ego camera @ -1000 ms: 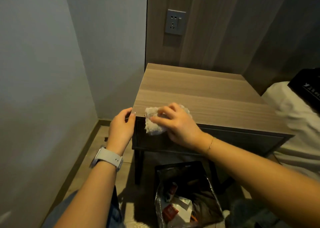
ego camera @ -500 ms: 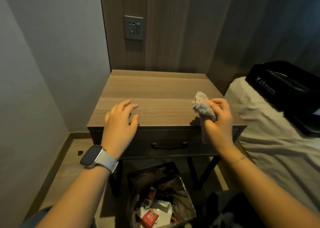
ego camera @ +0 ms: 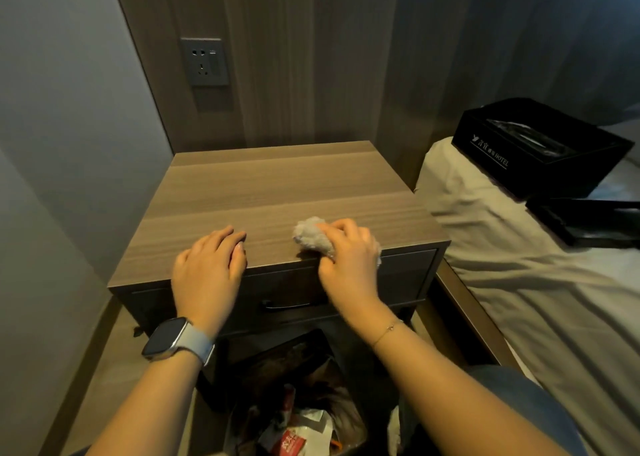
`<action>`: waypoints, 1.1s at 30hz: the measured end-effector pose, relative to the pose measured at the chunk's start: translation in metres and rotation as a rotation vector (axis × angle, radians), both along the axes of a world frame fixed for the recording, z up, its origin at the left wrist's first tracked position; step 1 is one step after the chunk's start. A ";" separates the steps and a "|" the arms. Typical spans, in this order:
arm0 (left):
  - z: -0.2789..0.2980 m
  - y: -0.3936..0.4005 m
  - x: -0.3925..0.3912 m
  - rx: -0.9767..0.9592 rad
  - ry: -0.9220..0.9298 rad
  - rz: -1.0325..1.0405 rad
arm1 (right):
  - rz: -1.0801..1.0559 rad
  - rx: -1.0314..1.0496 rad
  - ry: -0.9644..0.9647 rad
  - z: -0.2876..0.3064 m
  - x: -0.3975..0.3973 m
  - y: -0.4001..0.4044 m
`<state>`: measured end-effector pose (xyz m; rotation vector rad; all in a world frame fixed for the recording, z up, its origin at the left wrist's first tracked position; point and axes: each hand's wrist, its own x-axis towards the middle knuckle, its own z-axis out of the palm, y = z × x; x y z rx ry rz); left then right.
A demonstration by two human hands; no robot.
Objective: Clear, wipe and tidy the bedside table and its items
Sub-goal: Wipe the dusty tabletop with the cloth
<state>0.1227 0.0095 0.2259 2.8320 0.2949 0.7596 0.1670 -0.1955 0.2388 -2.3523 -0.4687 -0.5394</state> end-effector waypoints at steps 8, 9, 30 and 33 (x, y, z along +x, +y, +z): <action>0.001 0.004 0.002 0.012 0.026 -0.023 | -0.133 0.005 -0.016 0.055 0.068 -0.073; 0.001 0.004 0.001 0.012 0.027 -0.023 | -0.214 -0.080 0.021 0.055 0.082 -0.090; 0.006 -0.002 0.001 0.003 0.052 0.015 | 0.219 -0.240 0.215 0.043 0.016 0.003; 0.006 -0.003 0.000 0.000 0.027 0.005 | 0.181 -0.104 0.240 0.050 0.028 -0.011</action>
